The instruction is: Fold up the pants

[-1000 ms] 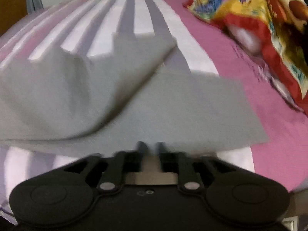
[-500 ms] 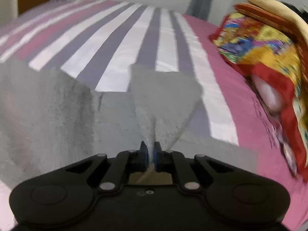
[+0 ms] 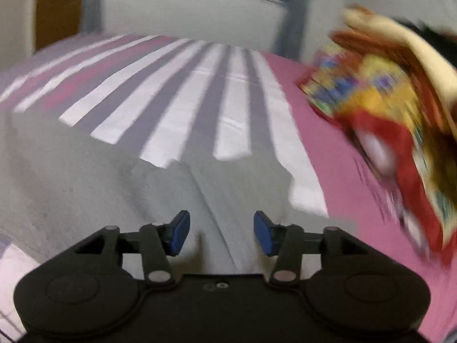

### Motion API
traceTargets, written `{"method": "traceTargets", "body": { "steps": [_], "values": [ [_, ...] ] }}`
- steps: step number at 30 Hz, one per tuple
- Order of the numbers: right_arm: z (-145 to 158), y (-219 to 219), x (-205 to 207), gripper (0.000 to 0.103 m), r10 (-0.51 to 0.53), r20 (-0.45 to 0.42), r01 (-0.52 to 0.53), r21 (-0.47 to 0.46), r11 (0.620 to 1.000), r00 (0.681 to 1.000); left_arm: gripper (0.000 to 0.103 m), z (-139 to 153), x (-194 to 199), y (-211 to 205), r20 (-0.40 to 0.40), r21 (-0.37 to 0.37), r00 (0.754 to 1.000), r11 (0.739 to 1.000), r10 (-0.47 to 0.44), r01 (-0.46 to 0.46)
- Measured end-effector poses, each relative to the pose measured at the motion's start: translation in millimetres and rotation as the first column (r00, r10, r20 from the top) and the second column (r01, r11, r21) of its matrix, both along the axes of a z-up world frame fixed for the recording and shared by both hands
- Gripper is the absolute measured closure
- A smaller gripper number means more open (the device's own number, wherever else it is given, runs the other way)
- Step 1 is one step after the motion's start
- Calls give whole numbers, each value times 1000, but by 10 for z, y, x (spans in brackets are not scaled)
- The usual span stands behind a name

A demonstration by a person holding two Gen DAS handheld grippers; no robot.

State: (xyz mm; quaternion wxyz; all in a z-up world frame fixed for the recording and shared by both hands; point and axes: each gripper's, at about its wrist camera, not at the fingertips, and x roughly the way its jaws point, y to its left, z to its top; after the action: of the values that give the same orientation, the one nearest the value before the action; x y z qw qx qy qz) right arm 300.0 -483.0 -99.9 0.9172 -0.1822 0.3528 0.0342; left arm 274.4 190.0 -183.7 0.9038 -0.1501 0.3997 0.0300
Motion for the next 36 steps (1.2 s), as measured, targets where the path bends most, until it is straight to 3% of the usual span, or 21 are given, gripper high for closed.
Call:
{"method": "traceTargets", "body": {
  "steps": [2,3,4,5,7,10,14,16,19,22,26,28,30,33,34,35,36],
  "values": [
    [-130,117,241,63,2,-43,-7,-120,993,999,0,5,6,-1,-4,-1,1000,1000,-2,2],
    [-181,141,342,86,6,-64,-15,-145,989,998,0,7,12,2,-7,-1,1000,1000,-3,3],
    [-188,119,428,98,-1,-81,-10,-141,990,997,0,10,14,2,-9,-2,1000,1000,-4,4],
    [-140,72,462,99,-23,-69,15,-123,992,997,0,13,20,3,-11,-1,1000,1000,-5,5],
    [82,-92,408,99,-88,37,89,-43,995,995,0,12,26,5,-9,-1,1000,1000,-6,6],
    [449,-582,67,99,-249,163,214,207,955,955,0,1,15,2,-1,0,1000,1000,-6,6],
    [420,-1375,-582,99,-462,151,330,513,792,874,0,-5,4,-1,2,0,1000,1000,-5,5],
    [226,-1658,-808,98,-523,98,367,606,706,847,0,-9,2,-2,1,0,1000,1000,-5,5],
    [-199,-1906,-868,99,-550,-42,433,668,605,834,0,-3,9,-4,-10,0,1000,1000,-4,4],
    [-464,-1995,-849,99,-554,-109,467,684,561,825,0,8,18,-5,-17,0,1000,1000,-3,3],
    [-423,-2007,-938,98,-550,-106,448,715,537,828,0,11,23,-13,-15,2,1000,1000,2,-2],
    [-471,-2074,-896,93,-538,-164,467,734,493,827,0,11,21,-18,-15,3,1000,1000,3,-3],
    [-576,-2217,-955,88,-555,-217,480,788,386,803,0,11,22,-16,-16,1,1000,1000,2,-2],
    [-713,-2447,-1077,86,-578,-284,459,870,179,765,0,12,24,-16,-18,1,1000,1000,2,-2],
    [-760,-2490,-1092,89,-576,-301,453,881,136,760,0,12,24,-15,-18,1,1000,1000,2,-2],
    [-792,-2514,-1094,91,-573,-309,449,886,118,759,0,12,23,-15,-18,1,1000,1000,1,-1],
    [-797,-2519,-1098,98,-582,-303,451,884,124,755,0,12,23,-15,-18,1,1000,1000,1,-1]
  ]
}}
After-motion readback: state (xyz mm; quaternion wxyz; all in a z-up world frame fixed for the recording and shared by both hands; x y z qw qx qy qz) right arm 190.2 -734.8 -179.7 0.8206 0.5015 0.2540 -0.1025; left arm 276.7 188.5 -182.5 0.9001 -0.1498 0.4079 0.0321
